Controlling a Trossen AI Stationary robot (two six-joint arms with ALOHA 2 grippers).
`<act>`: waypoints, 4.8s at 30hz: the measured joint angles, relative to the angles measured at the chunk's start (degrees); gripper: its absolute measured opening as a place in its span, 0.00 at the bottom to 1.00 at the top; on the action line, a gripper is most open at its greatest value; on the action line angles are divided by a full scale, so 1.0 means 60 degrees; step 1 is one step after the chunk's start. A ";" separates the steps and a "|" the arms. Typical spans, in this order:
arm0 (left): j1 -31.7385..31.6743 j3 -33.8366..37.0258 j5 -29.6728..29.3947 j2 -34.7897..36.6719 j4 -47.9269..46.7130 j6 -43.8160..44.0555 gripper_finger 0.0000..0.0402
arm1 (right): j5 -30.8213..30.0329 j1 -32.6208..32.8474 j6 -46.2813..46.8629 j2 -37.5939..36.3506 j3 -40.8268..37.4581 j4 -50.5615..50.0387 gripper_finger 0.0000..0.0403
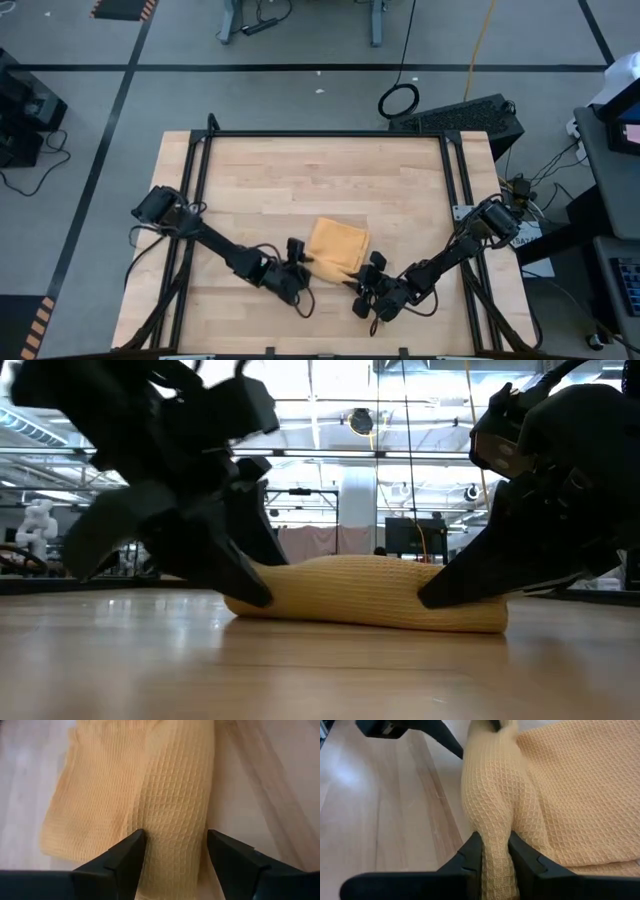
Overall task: Roll towel
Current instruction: Roll the yellow towel
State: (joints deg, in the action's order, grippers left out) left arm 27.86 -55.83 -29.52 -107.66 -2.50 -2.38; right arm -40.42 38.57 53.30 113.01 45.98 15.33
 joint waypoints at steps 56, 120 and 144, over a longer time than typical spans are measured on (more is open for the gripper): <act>-0.3218 0.0164 0.9409 0.0210 -0.0285 0.5094 0.19 | -0.3438 0.0892 -0.7629 0.1111 0.0433 0.3492 0.64; 0.1041 0.0164 -0.0233 0.0346 -0.0431 0.1564 0.66 | 0.0837 -0.0372 0.0523 0.1009 0.0157 0.2917 0.31; -0.0349 0.0131 0.3486 0.0375 0.0021 0.3363 0.11 | 0.1360 0.0249 -0.4840 -0.1820 0.0149 -0.0320 0.78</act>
State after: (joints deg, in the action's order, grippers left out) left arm 25.77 -55.05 -8.61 -105.41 -2.37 17.80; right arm -32.26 40.06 24.26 102.09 46.87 13.42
